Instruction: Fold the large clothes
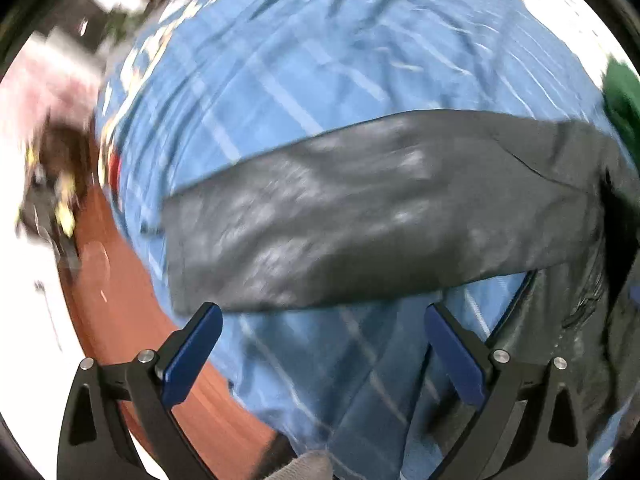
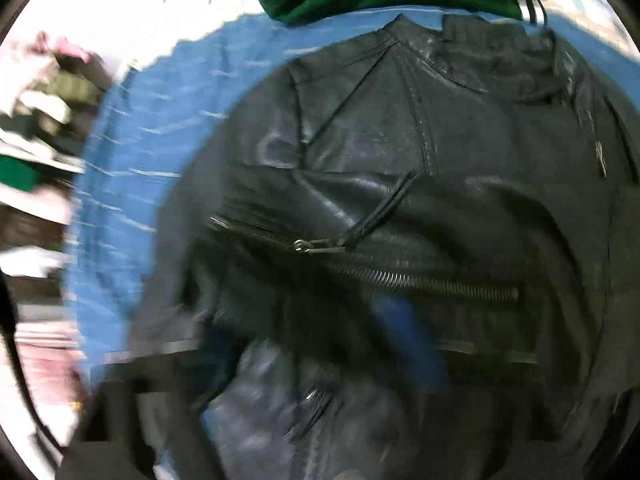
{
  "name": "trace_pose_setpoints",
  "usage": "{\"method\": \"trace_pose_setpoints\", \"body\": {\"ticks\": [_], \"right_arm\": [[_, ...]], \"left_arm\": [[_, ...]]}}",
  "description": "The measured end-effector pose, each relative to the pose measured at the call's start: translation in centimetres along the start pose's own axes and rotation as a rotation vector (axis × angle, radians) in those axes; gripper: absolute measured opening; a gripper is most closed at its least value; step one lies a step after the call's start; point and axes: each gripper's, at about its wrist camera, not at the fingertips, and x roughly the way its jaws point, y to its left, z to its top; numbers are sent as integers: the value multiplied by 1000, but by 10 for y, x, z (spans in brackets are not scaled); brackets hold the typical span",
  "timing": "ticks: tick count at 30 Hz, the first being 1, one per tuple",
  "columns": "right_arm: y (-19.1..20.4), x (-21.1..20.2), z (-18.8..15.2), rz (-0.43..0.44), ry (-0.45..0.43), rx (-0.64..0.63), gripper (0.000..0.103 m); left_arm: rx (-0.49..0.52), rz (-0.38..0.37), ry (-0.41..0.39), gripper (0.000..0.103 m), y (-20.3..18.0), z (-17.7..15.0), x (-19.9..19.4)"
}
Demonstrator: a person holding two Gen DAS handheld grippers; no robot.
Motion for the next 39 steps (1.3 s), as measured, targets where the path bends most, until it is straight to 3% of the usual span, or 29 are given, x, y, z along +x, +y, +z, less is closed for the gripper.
{"method": "trace_pose_setpoints", "body": {"ticks": [2,5,6,9,11,14,16,17,18,19,20,23,26,31,39], "right_arm": [[-4,-26,-2,11,-3,-9,89],[-17,-55,-13,-50,-32,-13,89],[-22,-63,-14,-73,-42,-11,89],[-34,-72,-7,-99,-32,13,89],[-49,-66,-6,-104,-7,45,89],[-55,-50,-8,-93,12,92,89],[-52,-45,-11,-94,6,98,89],[-48,-41,-12,-103,5,97,89],[-43,-38,-12,-144,7,85,89],[-38,-35,-12,-190,7,72,89],[-29,-31,-12,-313,4,36,89],[-14,-19,-10,-551,15,-37,89],[-2,-8,-8,-634,17,-98,89],[12,0,-1,-655,3,-119,89],[-29,-14,14,-444,-5,48,89]], "left_arm": [[-91,-50,32,103,20,-1,8],[-271,-172,96,103,45,2,32],[-377,-243,118,103,56,4,45],[-631,-347,153,102,84,11,79],[-769,-328,127,100,103,16,91],[-894,-237,53,73,118,30,87],[-859,-163,-5,45,115,45,77],[-798,-100,-47,19,107,58,67],[-748,-66,-85,12,101,68,58],[-704,-43,-119,10,93,77,49],[-663,-27,-144,8,88,86,42],[-492,17,-275,7,70,114,10],[-350,34,-389,7,65,117,-21],[-121,44,-546,6,17,117,-82],[157,-11,-727,5,-96,96,-148]]}}
